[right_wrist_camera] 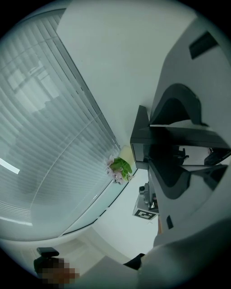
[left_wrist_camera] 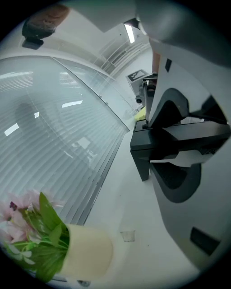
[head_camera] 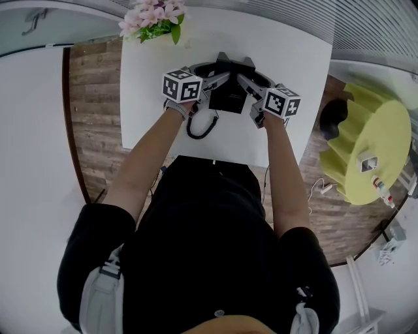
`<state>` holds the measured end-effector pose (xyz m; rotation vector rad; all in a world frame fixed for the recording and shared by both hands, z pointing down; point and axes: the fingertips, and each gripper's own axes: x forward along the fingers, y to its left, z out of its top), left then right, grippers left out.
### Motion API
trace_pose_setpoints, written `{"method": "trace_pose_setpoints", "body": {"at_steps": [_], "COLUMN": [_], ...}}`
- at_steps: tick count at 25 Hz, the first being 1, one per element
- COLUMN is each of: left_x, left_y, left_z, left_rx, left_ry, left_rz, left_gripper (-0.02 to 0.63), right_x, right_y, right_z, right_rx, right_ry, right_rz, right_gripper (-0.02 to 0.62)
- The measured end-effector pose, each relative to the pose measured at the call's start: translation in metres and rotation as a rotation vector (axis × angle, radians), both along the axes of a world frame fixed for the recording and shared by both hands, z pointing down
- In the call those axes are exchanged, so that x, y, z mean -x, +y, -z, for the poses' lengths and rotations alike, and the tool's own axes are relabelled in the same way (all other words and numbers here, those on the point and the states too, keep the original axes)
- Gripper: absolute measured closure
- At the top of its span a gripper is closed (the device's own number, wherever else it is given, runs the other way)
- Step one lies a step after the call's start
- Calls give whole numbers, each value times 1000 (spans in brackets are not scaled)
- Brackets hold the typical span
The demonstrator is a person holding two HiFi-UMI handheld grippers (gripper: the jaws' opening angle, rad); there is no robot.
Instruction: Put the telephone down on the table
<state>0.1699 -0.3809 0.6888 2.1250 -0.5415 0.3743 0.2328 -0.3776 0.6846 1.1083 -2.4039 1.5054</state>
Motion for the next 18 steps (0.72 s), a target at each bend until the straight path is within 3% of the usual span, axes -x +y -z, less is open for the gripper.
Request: {"method": "trace_pose_setpoints", "body": {"at_steps": [7,12,18], "left_x": [15,19,19], "left_y": [-9,-9,17], "left_z": [33,97,188], "left_rx": [-191,-386,-611], "left_ry": [-96,-110,-115], "left_rz": [69,91,45], "left_gripper": [360,360,362], "right_x": [-16,-16,-9], "right_y": [-1,4,28], "right_z": [29,88,181], "right_rx": [-134,-322,-560], "right_ry": [141,194,209], "right_rz": [-28,-15,-19], "right_gripper": [351,351,353]}}
